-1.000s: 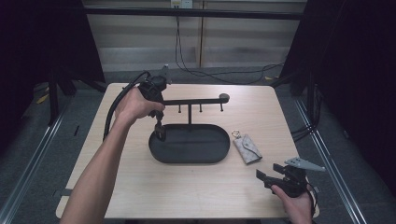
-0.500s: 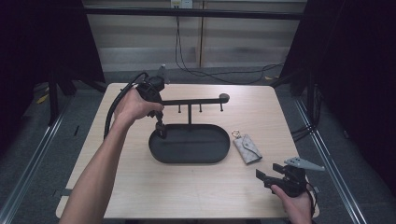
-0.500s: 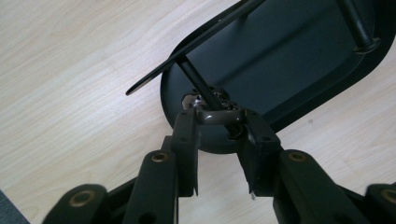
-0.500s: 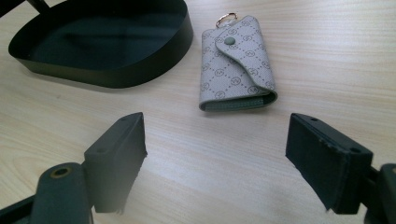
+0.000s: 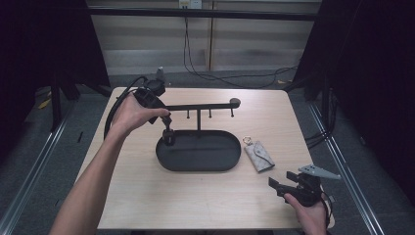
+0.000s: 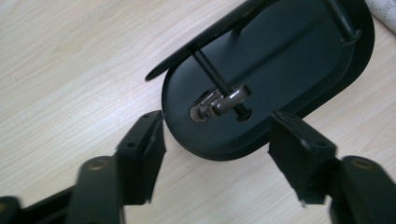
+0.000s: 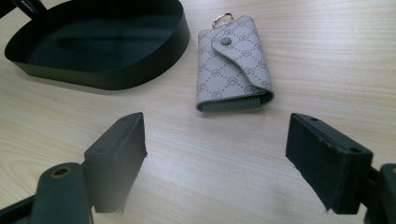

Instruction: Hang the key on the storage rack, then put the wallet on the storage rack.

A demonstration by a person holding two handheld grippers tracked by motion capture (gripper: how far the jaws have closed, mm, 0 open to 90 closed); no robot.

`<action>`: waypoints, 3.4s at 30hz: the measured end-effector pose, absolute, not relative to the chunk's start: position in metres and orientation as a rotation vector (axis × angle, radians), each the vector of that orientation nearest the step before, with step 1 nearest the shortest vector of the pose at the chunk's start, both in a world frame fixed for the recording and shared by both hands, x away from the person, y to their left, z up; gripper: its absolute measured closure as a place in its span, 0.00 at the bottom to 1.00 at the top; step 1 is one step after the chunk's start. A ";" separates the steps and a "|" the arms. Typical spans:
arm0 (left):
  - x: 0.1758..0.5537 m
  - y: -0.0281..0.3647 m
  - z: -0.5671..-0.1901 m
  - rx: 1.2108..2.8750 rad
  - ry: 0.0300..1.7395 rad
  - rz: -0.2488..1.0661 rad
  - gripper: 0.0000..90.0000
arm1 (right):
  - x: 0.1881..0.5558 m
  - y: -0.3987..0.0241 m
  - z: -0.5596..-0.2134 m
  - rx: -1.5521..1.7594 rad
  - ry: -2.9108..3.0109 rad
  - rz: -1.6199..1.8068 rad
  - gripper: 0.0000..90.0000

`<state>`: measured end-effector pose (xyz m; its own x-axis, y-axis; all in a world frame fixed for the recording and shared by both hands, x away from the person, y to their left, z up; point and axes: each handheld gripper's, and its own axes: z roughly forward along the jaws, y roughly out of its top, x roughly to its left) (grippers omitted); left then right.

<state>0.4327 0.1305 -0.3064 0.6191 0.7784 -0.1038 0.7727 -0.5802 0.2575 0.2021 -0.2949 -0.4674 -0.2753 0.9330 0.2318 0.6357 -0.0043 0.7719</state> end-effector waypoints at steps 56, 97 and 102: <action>0.298 0.247 -0.413 2.084 1.036 0.184 0.19 | 0.204 -0.297 -0.467 1.666 1.928 1.190 0.22; 0.242 0.255 -0.461 2.017 0.972 0.104 0.21 | 0.265 -0.279 -0.437 1.681 2.111 1.149 0.21; 0.239 0.248 -0.461 2.048 0.952 0.114 0.21 | 0.276 -0.273 -0.431 1.665 2.139 1.116 0.21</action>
